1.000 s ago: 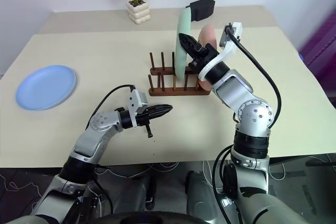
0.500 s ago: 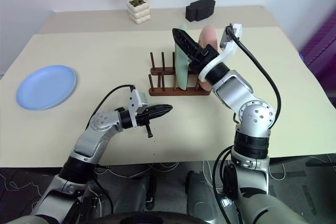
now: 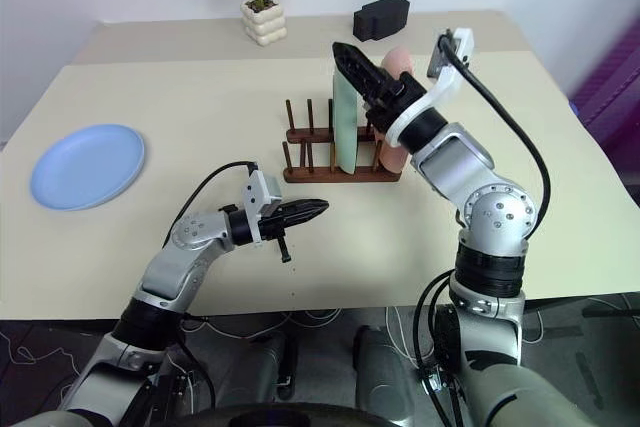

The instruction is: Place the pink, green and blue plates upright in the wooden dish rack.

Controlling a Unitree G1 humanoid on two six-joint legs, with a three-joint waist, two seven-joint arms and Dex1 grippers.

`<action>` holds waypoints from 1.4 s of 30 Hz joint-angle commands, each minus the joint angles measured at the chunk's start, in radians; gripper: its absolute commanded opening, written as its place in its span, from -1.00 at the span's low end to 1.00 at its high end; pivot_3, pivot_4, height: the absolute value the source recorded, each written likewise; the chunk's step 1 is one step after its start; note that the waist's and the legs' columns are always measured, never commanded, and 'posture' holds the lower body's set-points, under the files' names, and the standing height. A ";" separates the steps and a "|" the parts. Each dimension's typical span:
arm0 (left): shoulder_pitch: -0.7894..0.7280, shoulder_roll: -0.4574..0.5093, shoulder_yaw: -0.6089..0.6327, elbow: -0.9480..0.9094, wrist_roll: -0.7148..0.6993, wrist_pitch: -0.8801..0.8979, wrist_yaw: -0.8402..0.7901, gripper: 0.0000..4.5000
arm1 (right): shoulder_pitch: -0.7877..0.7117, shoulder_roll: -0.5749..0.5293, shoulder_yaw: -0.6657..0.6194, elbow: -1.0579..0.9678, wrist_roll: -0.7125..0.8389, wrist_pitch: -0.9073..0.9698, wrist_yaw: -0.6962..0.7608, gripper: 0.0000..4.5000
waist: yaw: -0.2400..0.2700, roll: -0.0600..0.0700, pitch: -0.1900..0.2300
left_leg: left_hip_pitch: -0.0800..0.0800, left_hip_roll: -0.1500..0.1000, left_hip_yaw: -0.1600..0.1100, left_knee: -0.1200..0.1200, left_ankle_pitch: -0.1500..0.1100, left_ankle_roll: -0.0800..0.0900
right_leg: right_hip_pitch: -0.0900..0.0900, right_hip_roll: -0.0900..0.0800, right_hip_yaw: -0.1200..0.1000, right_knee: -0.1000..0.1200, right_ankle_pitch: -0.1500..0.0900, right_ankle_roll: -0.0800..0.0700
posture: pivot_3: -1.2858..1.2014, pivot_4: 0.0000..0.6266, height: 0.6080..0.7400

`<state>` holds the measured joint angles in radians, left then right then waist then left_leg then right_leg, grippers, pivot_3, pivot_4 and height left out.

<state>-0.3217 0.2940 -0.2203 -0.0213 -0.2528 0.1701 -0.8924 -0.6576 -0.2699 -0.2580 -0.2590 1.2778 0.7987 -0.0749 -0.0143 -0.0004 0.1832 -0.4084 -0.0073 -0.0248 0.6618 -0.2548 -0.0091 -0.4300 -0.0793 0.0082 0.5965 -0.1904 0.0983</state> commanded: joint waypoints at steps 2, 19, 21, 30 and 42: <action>-0.004 -0.001 0.003 -0.038 -0.015 -0.004 -0.001 -1.00 | -0.053 -0.064 0.008 -0.066 -0.057 -0.020 0.042 0.92 | 0.001 0.000 0.000 | 0.000 0.000 0.000 0.000 0.000 0.000 | 0.000 0.000 0.000 0.000 0.000 0.000 | 0.03 -0.52 0.94; -0.100 0.244 0.502 -0.007 -0.146 0.242 0.290 0.98 | -0.073 -0.376 0.464 -0.168 -0.798 -0.351 0.656 0.95 | -0.002 -0.008 0.006 | -0.001 0.001 0.000 -0.001 -0.001 0.002 | -0.003 0.002 0.000 0.000 -0.002 0.004 | 0.03 -0.52 0.94; -0.120 0.276 0.529 0.035 -0.102 0.254 0.373 0.98 | -0.074 -0.359 0.466 -0.152 -0.827 -0.368 0.676 0.95 | 0.000 -0.009 0.007 | -0.001 0.001 0.000 -0.001 -0.001 0.002 | -0.003 0.002 0.000 -0.001 -0.002 0.004 | 0.03 -0.52 0.94; -0.291 0.382 0.756 0.417 0.034 0.374 0.899 0.98 | -0.071 -0.286 0.478 -0.101 -0.927 -0.416 0.745 0.95 | -0.002 -0.016 0.010 | -0.001 -0.002 -0.001 -0.001 -0.001 0.001 | -0.003 0.000 -0.002 0.000 0.002 0.006 | 0.03 -0.52 0.94; -0.285 0.368 0.853 0.571 0.004 0.464 1.064 0.98 | -0.028 -0.260 0.457 -0.119 -0.970 -0.402 0.770 0.95 | 0.003 -0.017 0.010 | -0.001 -0.002 -0.002 -0.004 0.001 -0.003 | -0.003 -0.002 -0.004 0.001 0.003 0.005 | 0.03 -0.52 0.94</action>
<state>-0.5979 0.6585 0.6072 0.5488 -0.2353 0.6256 0.1537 -0.6864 -0.5325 0.2281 -0.3455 0.3158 0.4058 0.6928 -0.0109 -0.0175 0.1927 -0.4096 -0.0095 -0.0266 0.6579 -0.2542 -0.0122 -0.4332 -0.0813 0.0038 0.5973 -0.1875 0.1030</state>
